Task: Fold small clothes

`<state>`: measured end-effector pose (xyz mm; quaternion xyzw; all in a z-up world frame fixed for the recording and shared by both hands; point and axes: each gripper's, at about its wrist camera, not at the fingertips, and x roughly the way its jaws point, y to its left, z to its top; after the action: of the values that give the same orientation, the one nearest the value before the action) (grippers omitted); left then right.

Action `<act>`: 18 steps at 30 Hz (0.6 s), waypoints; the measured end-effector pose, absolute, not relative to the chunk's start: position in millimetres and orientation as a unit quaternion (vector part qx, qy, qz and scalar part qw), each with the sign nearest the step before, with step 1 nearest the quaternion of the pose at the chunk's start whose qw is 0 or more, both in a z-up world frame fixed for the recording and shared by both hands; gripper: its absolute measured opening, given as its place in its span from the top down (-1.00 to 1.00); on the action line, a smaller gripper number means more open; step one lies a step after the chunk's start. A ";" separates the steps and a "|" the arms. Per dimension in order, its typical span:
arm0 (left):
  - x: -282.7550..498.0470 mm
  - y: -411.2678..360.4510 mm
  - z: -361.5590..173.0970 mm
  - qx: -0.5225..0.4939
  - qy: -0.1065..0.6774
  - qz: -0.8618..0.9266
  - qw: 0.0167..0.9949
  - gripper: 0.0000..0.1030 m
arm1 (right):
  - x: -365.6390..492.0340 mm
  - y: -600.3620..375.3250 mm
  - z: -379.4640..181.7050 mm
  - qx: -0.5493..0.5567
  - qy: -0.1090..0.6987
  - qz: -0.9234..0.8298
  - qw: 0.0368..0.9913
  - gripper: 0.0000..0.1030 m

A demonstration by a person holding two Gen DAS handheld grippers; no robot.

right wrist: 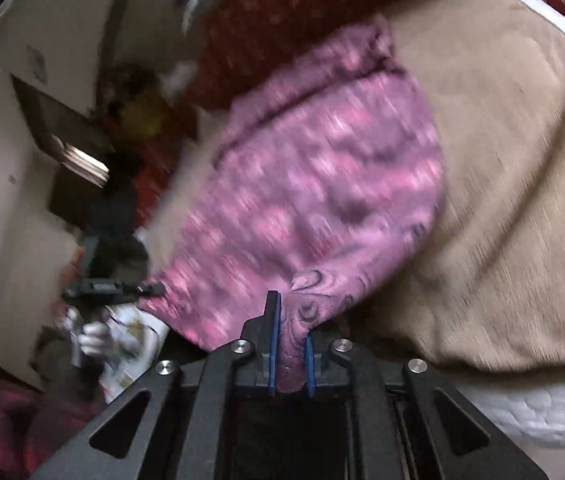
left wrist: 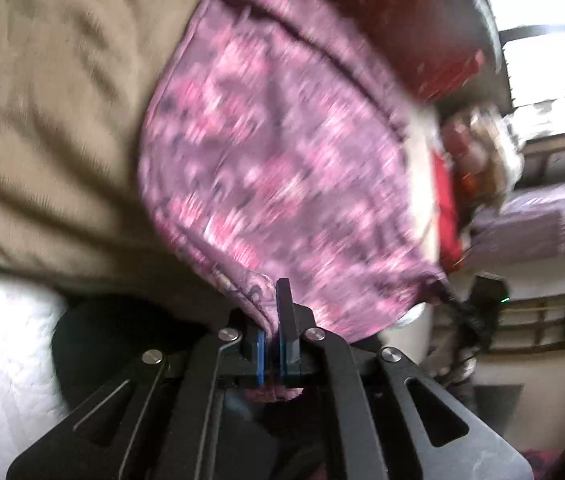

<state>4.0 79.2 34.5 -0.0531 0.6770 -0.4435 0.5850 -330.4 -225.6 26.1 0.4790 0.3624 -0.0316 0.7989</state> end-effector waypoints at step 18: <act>170.2 13.3 55.3 -0.199 0.645 -0.407 0.615 0.95 | -251.5 -336.6 29.7 0.583 0.198 -0.088 0.783 0.82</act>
<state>170.2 13.3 55.3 -0.1994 0.6451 -0.4066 0.6154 -251.5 -336.6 29.7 0.5832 0.1976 -0.0876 0.7830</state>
